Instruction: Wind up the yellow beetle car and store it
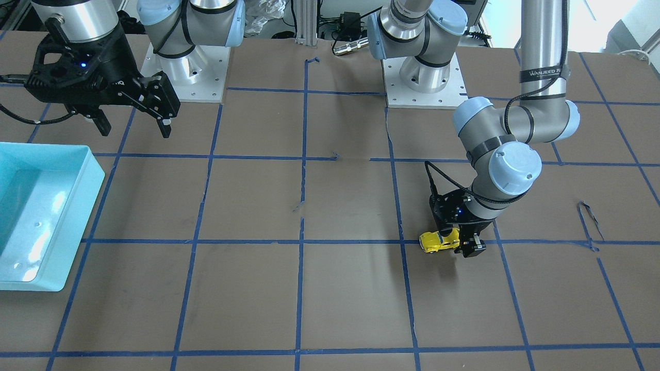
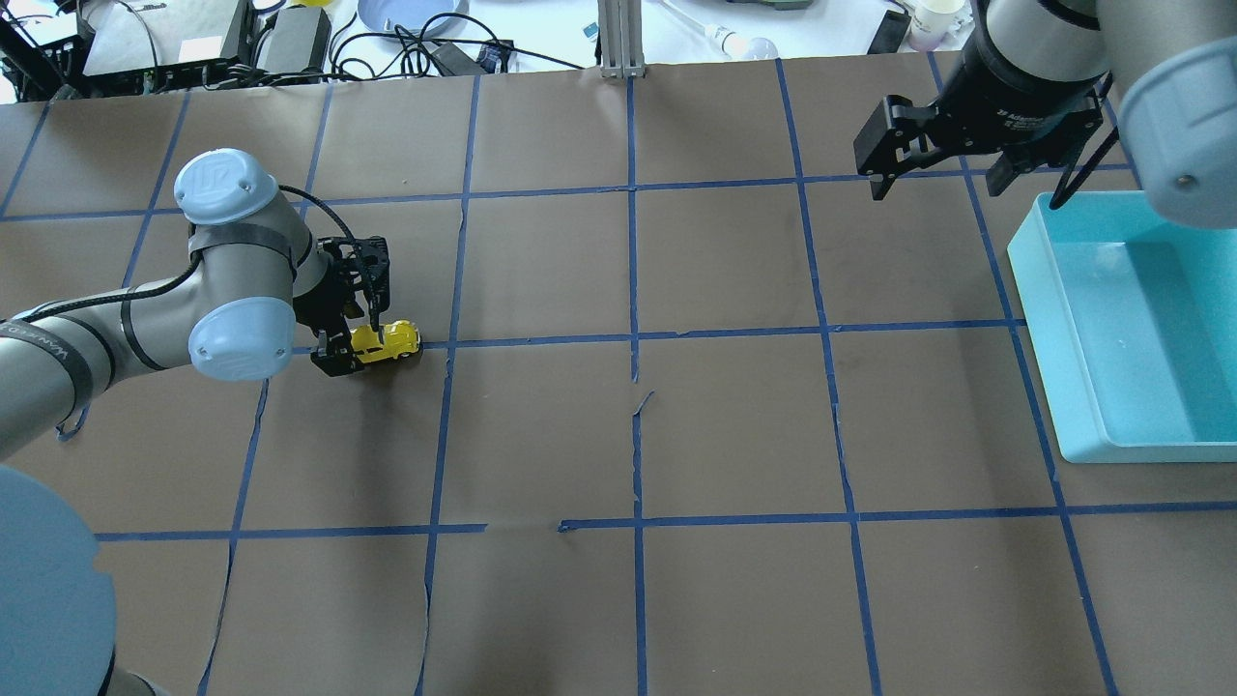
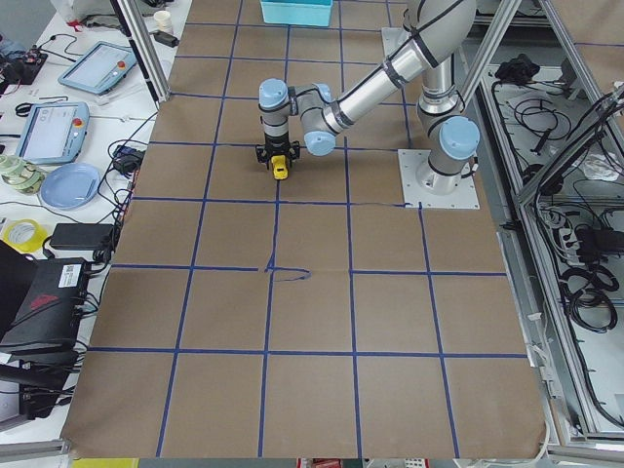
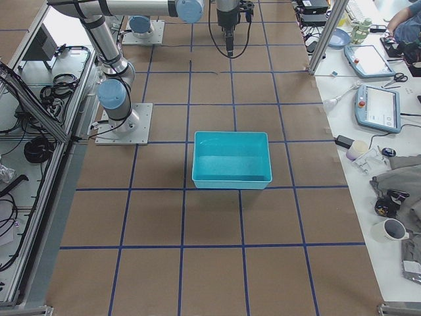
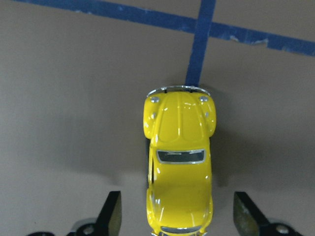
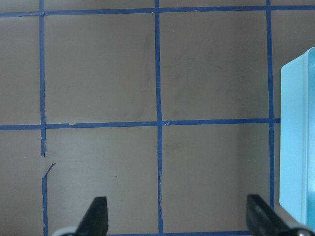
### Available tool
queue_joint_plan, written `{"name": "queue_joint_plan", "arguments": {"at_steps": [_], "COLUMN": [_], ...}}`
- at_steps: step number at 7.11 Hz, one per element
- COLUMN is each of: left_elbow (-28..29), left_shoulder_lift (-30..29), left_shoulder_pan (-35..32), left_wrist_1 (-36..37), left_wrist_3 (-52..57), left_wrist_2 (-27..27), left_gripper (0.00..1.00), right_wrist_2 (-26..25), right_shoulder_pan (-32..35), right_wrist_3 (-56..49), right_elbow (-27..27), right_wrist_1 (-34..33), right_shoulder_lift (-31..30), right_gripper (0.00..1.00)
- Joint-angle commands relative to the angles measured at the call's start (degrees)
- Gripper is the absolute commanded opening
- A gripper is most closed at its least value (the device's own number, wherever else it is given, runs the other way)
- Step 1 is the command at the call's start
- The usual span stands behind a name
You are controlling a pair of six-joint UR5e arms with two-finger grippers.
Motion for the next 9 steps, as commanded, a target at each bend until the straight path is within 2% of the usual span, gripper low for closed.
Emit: {"name": "queue_joint_plan", "arguments": {"at_steps": [1, 7, 8, 9], "left_elbow": [0.2, 0.3, 0.2, 0.2], "left_shoulder_lift": [-0.2, -0.3, -0.3, -0.3], "left_shoulder_pan": [-0.3, -0.6, -0.6, -0.6], "left_wrist_1": [0.2, -0.1, 0.0, 0.0], "left_wrist_3": [1.6, -2.0, -1.9, -1.6], "left_wrist_2": [0.2, -1.9, -1.9, -1.9], "left_gripper": [0.74, 0.71, 0.63, 0.40], "right_wrist_2": [-1.7, -1.8, -1.8, -1.9], "right_shoulder_pan": [0.0, 0.0, 0.0, 0.0], "right_wrist_3": [-0.2, 0.3, 0.3, 0.3], "right_elbow": [0.4, 0.7, 0.7, 0.7], "right_wrist_1": [-0.1, -0.1, -0.1, 0.0], "right_shoulder_lift": [-0.1, -0.2, -0.2, -0.2], "right_gripper": [1.00, 1.00, 1.00, 1.00]}}
